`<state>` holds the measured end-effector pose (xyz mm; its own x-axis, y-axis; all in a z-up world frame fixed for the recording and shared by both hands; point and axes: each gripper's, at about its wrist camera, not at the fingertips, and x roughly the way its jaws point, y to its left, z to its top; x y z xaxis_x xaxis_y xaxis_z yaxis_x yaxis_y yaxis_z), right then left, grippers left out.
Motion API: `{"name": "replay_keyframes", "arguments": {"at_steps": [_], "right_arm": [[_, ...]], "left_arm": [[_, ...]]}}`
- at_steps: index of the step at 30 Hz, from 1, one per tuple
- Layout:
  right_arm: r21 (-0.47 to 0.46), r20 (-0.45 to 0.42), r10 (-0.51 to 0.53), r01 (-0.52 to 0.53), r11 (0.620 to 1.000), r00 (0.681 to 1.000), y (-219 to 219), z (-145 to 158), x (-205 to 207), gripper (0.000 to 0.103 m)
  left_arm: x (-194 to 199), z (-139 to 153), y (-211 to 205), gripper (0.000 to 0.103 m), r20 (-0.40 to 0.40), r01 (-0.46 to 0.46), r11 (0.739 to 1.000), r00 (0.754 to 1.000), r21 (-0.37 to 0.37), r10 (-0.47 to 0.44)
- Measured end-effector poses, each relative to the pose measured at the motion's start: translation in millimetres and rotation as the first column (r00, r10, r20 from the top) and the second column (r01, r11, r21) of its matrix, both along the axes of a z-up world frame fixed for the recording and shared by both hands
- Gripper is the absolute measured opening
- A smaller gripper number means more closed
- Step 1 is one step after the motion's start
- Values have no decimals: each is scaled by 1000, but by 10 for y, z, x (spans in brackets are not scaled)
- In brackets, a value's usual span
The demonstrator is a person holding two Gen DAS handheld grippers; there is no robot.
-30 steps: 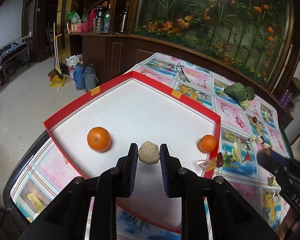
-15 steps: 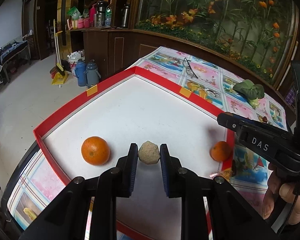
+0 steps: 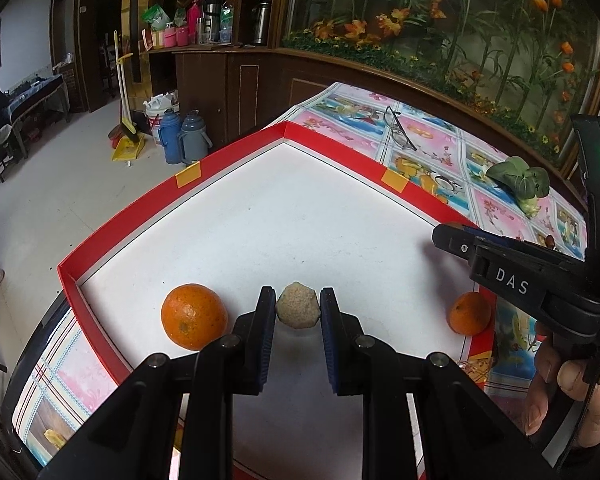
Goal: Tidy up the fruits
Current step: 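Carry the kiwi and beige lump over the red box with both tools, then open both tools to release the kiwi and lump into the box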
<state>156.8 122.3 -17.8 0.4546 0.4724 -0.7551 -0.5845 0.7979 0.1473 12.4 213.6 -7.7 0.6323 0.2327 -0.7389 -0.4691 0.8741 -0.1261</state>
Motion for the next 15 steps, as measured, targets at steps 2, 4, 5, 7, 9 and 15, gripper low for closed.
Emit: {"name": "replay_keyframes", "arguments": {"at_steps": [2,4,5,7,9,15], "right_arm": [[-6,-5,-2,2,1000,1000,10,-24,19,28],[-14,-11,-2,2,1000,1000,18,-49,34,28],[-19,-15,-2,2,1000,1000,24,-61,35,28],[-34,-22,4,-5,999,1000,48,-81,33,28],[-59,-22,3,-4,998,1000,68,-98,32,28],[-57,26,-31,32,998,999,-57,92,-47,51]], "left_arm": [[23,-4,9,21,-4,-4,1000,1000,-3,4],[21,-11,16,21,-10,-10,1000,1000,-2,10],[25,-14,20,21,-13,-11,1000,1000,-4,11],[19,-21,38,21,-19,-17,1000,1000,-10,17],[9,-29,70,31,-30,-31,999,999,-20,30],[-133,130,60,74,12,-59,998,998,4,59]]}}
